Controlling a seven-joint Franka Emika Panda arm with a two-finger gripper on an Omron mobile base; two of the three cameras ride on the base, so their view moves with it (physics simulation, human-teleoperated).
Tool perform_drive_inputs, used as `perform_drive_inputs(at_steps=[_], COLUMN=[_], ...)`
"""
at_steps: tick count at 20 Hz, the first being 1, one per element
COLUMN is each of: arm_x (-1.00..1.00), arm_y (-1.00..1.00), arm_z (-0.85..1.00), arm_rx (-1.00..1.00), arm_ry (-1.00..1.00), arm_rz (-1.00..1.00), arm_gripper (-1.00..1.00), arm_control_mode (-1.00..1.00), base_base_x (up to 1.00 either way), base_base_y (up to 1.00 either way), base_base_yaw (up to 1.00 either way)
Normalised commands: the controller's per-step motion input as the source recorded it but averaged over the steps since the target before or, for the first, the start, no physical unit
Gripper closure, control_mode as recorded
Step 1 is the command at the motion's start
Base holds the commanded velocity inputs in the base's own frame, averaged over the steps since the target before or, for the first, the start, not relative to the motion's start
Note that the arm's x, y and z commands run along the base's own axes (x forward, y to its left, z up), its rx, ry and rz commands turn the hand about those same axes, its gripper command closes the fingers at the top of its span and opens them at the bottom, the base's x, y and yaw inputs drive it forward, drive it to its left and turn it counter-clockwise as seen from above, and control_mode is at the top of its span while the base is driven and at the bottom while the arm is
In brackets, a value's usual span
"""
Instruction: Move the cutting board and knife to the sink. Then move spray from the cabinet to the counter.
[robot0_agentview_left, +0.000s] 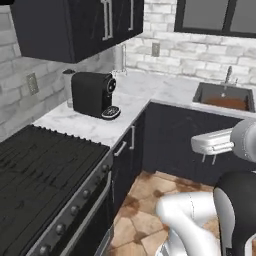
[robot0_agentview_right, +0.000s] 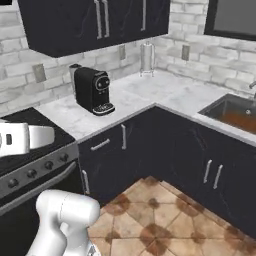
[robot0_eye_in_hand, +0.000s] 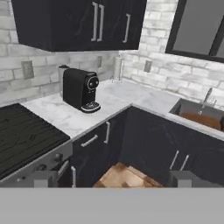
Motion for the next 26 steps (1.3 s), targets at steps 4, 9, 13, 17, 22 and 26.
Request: perform_drive_inputs(at_steps=[4, 9, 13, 17, 22, 26], arm_x=[0.00, 0.00, 0.00, 0.00, 0.00, 0.00], arm_y=[0.00, 0.00, 0.00, 0.00, 0.00, 0.00], arm_z=[0.00, 0.00, 0.00, 0.00, 0.00, 0.00], arm_rx=[0.00, 0.00, 0.00, 0.00, 0.00, 0.00], arm_ry=[0.00, 0.00, 0.00, 0.00, 0.00, 0.00], arm_rz=[0.00, 0.00, 0.00, 0.00, 0.00, 0.00], arm_gripper=[-1.00, -1.00, -1.00, -1.00, -1.00, -1.00], arm_control_mode=[1.00, 1.00, 1.00, 1.00, 1.00, 1.00], base_base_x=[0.00, -0.02, -0.61, -0.75, -0.70, -0.82], base_base_y=[0.16, 0.21, 0.77, 0.69, 0.69, 0.43], base_base_yaw=[1.00, 0.94, 0.73, 0.39, 0.11, 0.00])
